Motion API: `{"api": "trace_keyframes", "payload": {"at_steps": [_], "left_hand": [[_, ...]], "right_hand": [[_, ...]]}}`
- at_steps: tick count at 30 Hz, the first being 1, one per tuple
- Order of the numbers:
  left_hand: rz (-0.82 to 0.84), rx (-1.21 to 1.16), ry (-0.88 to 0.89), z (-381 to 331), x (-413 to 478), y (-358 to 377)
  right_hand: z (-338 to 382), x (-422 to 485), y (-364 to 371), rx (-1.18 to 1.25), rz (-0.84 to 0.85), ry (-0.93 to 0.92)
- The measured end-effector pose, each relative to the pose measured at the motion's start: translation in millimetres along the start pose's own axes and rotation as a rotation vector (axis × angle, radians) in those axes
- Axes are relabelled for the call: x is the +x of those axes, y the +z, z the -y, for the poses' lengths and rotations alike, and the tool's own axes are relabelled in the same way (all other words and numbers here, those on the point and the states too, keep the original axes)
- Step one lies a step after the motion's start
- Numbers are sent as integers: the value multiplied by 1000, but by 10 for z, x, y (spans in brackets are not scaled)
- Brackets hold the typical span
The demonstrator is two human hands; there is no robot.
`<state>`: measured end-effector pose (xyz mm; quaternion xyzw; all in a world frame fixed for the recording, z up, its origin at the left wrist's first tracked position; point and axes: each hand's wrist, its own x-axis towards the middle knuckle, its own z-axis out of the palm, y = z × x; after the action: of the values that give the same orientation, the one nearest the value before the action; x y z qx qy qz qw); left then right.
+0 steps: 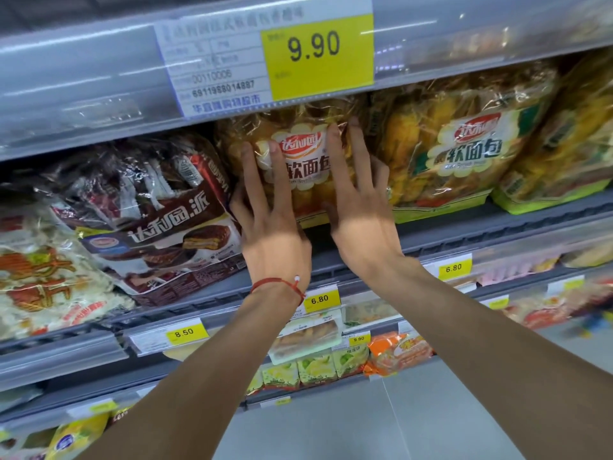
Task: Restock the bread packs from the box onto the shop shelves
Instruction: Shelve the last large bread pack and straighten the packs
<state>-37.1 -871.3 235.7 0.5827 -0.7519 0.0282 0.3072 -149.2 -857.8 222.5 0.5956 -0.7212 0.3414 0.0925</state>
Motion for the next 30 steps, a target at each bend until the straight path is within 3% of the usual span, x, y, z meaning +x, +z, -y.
{"api": "trace_keyframes", "payload": {"at_steps": [3, 9, 13, 30], "left_hand": [[33, -108, 37, -14, -78, -103], [82, -244, -16, -220, -412, -484], [158, -372, -118, -314, -711, -801], [547, -681, -217, -737, -2086, -2890]], "right_hand": [[32, -134, -189, 80, 2, -20], [256, -518, -649, 211, 52, 107], [381, -888, -998, 310, 110, 138], [881, -2250, -3224, 397, 257, 306]]}}
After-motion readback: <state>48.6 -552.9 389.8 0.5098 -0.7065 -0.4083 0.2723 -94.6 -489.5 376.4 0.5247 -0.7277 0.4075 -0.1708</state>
